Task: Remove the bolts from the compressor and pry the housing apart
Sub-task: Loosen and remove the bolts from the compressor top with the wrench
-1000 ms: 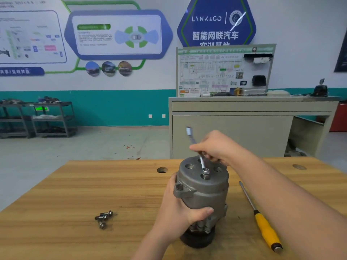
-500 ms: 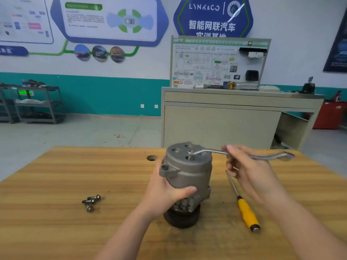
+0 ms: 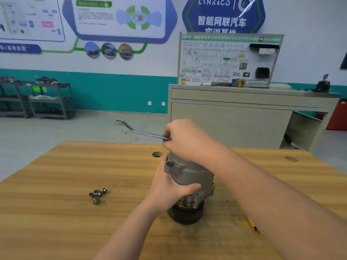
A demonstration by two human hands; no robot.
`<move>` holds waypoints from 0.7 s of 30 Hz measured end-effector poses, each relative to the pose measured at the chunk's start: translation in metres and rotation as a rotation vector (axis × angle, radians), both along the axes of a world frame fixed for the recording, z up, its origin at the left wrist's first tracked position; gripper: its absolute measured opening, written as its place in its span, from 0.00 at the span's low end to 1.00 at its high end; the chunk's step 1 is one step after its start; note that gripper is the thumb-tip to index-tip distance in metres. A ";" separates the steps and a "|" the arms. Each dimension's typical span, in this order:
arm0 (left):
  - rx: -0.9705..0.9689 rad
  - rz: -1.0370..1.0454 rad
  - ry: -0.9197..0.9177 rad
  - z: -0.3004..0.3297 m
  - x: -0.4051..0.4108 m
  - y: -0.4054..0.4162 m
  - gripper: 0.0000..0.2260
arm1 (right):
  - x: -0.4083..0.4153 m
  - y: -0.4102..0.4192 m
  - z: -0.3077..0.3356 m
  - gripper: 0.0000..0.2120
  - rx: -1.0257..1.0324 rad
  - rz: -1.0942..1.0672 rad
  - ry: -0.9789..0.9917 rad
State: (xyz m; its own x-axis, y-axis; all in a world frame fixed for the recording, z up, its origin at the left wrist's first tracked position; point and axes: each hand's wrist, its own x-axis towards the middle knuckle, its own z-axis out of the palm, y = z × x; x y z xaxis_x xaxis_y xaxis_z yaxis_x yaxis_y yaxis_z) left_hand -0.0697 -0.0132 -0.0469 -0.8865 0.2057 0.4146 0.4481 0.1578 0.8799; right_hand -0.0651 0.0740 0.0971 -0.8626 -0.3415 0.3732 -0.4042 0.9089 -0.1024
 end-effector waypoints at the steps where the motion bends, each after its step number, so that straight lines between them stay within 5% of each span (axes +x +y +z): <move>1: -0.009 -0.010 -0.004 0.000 -0.001 -0.001 0.37 | 0.014 0.006 -0.009 0.07 -0.034 0.067 0.057; 3: -0.018 -0.026 -0.008 -0.001 -0.004 -0.002 0.37 | 0.037 0.028 -0.028 0.10 -0.236 0.212 0.082; 6: 0.020 -0.012 -0.009 -0.003 -0.003 -0.003 0.43 | 0.050 0.071 -0.062 0.08 -0.842 0.333 0.138; 8: 0.012 -0.001 0.014 -0.004 -0.002 -0.002 0.45 | 0.041 0.090 -0.076 0.12 -1.226 0.239 0.180; 10: 0.003 -0.007 0.026 -0.006 0.000 -0.002 0.46 | 0.021 0.097 -0.079 0.14 -1.375 0.031 0.124; 15: -0.002 0.038 0.082 -0.007 0.005 0.001 0.40 | -0.036 0.085 -0.035 0.20 -0.995 -0.323 -0.214; 19: 0.003 0.054 0.058 -0.008 0.004 0.002 0.42 | -0.043 0.030 0.002 0.08 -0.310 -0.307 -0.210; 21: -0.005 0.045 0.055 -0.007 0.003 0.001 0.42 | -0.026 0.008 0.003 0.05 -0.135 -0.182 -0.134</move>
State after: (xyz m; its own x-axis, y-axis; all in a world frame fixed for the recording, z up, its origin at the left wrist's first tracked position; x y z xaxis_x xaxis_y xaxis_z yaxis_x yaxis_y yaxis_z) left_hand -0.0667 -0.0118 -0.0541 -0.8706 0.1684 0.4623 0.4885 0.1832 0.8531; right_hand -0.0910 0.0820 0.0999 -0.9502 -0.1311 0.2828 -0.2097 0.9400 -0.2689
